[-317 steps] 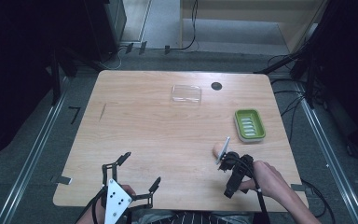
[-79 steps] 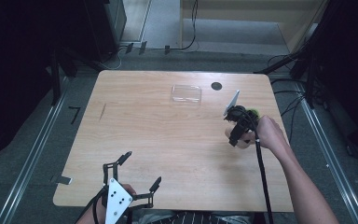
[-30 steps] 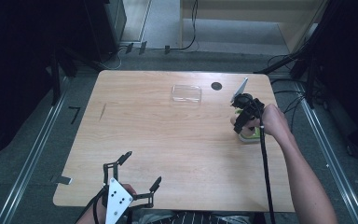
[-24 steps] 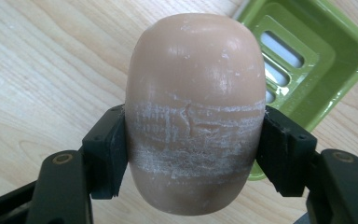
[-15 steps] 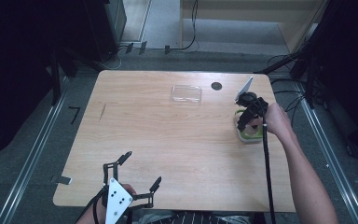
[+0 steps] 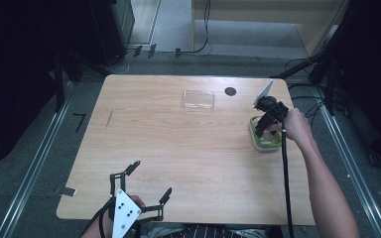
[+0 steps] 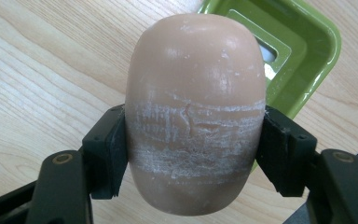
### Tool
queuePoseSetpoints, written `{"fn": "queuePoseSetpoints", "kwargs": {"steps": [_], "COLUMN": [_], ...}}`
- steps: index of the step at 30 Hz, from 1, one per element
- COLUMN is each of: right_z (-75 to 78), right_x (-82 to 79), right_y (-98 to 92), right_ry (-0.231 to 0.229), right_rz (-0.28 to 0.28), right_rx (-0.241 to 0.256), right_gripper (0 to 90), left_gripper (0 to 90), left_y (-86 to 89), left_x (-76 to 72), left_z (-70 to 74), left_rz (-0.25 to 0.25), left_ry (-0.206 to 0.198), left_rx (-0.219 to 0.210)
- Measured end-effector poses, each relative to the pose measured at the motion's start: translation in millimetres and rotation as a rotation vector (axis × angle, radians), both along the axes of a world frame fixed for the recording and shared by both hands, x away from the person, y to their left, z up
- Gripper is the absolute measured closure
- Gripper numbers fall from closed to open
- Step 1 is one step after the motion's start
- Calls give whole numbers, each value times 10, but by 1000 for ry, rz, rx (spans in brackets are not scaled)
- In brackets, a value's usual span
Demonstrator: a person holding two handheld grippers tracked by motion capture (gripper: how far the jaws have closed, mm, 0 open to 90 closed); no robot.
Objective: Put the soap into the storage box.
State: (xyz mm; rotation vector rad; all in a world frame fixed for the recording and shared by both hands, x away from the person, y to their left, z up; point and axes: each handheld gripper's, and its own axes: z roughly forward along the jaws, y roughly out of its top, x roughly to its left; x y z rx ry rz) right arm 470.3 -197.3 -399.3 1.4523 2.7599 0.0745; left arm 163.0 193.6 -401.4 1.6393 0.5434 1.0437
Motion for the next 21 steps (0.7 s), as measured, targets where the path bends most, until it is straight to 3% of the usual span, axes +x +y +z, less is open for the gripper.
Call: {"fn": "queuePoseSetpoints", "kwargs": {"steps": [21], "right_z": [-118], "right_x": [119], "right_y": [-99], "right_ry": [15], "right_rz": [-61], "right_rx": [22], "right_gripper": [334], "left_gripper": [11], "left_y": [-1], "left_x": [1], "left_z": [-1], "left_rz": [-1], "left_ry": [1], "left_rx": [2]}}
